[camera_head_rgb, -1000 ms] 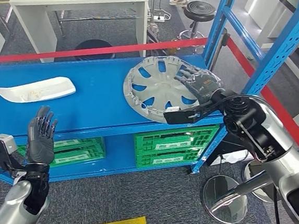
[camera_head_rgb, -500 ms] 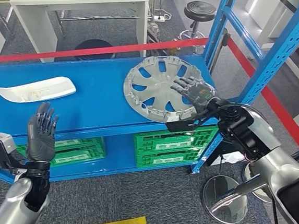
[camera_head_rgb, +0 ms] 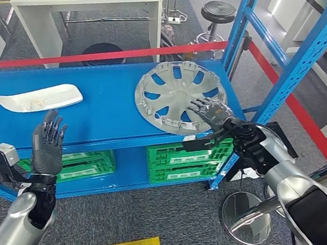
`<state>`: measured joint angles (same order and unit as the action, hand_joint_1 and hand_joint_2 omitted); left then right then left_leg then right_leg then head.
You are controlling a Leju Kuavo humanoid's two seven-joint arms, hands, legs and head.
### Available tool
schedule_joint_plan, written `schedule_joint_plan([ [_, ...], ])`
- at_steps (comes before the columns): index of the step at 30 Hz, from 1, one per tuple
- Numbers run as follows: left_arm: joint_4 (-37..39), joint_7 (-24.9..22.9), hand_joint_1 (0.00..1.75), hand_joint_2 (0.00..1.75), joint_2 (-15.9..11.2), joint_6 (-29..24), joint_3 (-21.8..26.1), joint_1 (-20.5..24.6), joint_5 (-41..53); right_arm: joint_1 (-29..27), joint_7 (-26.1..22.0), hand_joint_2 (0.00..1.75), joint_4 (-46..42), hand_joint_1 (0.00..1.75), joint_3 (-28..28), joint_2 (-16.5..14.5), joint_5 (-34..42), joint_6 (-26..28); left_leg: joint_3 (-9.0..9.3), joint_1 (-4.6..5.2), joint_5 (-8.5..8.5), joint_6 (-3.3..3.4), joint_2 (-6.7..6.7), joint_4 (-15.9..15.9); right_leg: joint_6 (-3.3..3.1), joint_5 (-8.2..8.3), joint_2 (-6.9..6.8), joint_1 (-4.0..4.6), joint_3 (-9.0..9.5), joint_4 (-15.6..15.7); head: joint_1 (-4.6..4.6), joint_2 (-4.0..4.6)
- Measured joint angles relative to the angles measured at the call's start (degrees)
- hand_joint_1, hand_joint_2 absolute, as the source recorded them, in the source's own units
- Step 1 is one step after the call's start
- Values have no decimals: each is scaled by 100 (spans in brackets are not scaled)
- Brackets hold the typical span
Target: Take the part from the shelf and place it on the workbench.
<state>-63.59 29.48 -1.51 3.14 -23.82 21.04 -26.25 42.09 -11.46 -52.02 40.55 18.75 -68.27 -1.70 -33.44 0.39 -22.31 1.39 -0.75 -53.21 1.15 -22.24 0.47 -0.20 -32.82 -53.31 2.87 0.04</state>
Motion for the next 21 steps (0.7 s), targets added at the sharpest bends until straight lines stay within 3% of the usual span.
schedule_joint_plan([
  [8,82,38,0,0,15,55,0,55,-7,208,-438,175,748,0,34,-221,205,-53,0,0,0,0,0,0,0,0,1,0,0,0,-1,0],
  [21,268,159,0,0,13,67,0,91,-19,692,-1190,175,1970,0,30,-603,849,-732,1,0,1,0,1,0,0,0,1,0,-1,0,-1,0],
])
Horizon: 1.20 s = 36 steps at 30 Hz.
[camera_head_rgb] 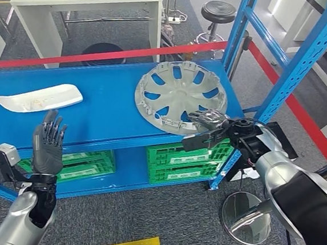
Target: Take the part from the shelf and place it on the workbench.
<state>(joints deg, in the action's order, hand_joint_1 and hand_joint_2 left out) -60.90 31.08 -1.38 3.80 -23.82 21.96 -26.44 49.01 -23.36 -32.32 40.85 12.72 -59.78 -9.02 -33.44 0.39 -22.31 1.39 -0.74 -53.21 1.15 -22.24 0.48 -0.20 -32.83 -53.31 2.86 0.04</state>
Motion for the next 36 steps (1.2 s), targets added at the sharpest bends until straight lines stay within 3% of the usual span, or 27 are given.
schedule_joint_plan([
  [20,115,55,0,0,-7,-17,9,-2,4,261,-302,175,574,0,-12,-174,284,-440,5,0,1,-1,1,0,0,0,2,0,4,0,-1,0],
  [24,126,55,0,0,-7,-17,9,-2,3,279,-261,175,615,175,-8,-197,283,-449,6,-1,1,-1,2,-1,0,0,2,0,4,0,-1,0],
  [36,137,46,0,0,-7,-21,9,-3,-1,337,-205,175,643,175,1,-229,387,-342,9,-1,3,-4,0,-2,0,0,1,0,8,-1,-3,0],
])
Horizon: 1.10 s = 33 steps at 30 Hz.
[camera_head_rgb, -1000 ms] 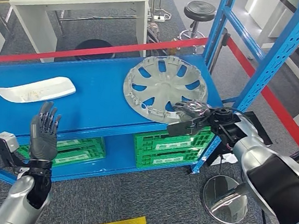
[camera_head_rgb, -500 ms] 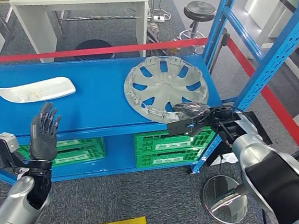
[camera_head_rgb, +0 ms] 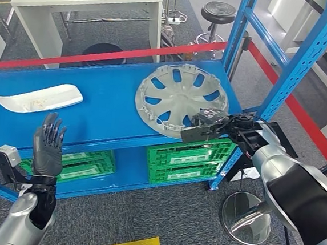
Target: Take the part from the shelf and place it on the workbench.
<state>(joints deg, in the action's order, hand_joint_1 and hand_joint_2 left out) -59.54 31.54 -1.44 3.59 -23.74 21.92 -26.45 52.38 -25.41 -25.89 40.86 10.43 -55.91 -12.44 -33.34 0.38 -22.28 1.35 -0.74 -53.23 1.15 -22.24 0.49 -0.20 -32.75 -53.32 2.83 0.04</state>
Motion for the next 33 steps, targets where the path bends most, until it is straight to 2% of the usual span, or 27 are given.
schedule_joint_plan([
  [24,4,0,0,0,-13,11,0,1,-84,21,49,175,-12,175,-3,-22,308,-75,0,0,1,0,-2,-3,0,0,0,0,0,-1,-6,0],
  [33,17,0,0,0,-31,52,0,8,-84,21,134,175,-12,175,-19,-22,425,93,0,0,1,1,-2,-4,0,0,0,0,0,-1,-5,0],
])
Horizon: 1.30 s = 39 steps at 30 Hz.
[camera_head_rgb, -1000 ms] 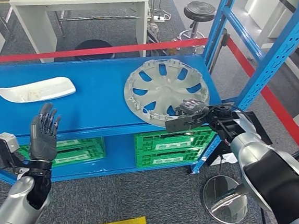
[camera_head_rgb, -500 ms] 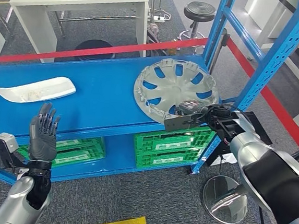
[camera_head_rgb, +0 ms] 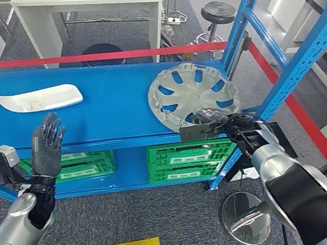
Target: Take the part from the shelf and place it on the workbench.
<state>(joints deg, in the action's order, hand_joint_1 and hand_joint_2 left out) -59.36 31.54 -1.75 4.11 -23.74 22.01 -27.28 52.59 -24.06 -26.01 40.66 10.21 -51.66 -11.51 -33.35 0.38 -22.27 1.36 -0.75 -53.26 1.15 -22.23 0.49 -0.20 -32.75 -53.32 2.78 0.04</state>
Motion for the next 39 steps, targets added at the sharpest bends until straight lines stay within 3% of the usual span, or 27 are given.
schedule_joint_plan([
  [4,1,0,0,0,-6,-4,0,0,7,3,-38,175,-4,175,-62,0,259,78,-1,0,0,0,0,0,0,0,0,0,0,0,0,0],
  [9,2,2,0,0,-15,-52,0,-9,30,76,-218,175,-129,175,-340,0,1132,61,-2,0,0,0,-1,0,0,0,-2,0,1,-1,0,0],
  [15,2,3,0,0,-19,-64,0,-22,77,113,-56,175,-787,175,-717,0,1939,-150,-1,0,0,0,7,0,0,1,7,0,-3,-2,0,0],
  [28,61,130,0,0,54,61,0,8,37,167,46,175,-1787,175,-830,5,2186,-165,-5,-1,0,-1,5,0,-1,0,8,1,-11,-5,-4,0],
  [32,166,222,0,175,130,56,0,88,27,301,-34,175,-2247,175,-799,-39,2387,-167,-9,-1,0,-1,9,-1,-1,1,10,0,-13,-6,-4,0],
  [39,218,244,0,175,174,-36,0,97,54,425,83,175,-2914,175,-734,-155,2641,-202,-9,-2,1,-1,7,0,-1,0,8,2,-14,-7,-4,0],
])
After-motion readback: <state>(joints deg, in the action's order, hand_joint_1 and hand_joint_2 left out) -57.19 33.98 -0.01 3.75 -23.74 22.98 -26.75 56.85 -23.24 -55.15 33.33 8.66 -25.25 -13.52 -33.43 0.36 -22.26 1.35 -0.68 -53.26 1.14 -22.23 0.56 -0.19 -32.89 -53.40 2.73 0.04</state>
